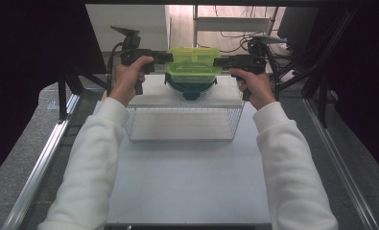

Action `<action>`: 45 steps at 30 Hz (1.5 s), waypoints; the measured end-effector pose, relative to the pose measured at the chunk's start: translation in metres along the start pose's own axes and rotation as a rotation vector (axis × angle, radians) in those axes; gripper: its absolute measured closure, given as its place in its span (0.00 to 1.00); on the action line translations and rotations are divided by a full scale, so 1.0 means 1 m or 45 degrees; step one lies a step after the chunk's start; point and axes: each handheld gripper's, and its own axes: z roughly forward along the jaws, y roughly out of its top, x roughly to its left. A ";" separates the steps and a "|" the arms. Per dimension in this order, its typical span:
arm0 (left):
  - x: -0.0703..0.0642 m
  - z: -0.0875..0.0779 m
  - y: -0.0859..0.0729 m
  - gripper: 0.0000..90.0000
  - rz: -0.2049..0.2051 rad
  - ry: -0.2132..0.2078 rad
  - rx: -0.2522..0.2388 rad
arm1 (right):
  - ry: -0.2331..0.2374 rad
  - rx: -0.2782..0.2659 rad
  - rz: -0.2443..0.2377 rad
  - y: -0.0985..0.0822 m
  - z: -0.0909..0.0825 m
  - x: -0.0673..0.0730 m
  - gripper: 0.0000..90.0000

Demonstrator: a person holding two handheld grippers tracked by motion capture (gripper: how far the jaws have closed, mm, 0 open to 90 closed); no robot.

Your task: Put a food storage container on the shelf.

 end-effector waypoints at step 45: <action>0.015 -0.091 -0.234 0.20 0.436 0.323 -0.016 | -0.112 -0.109 -0.648 -0.191 -0.104 -0.025 0.28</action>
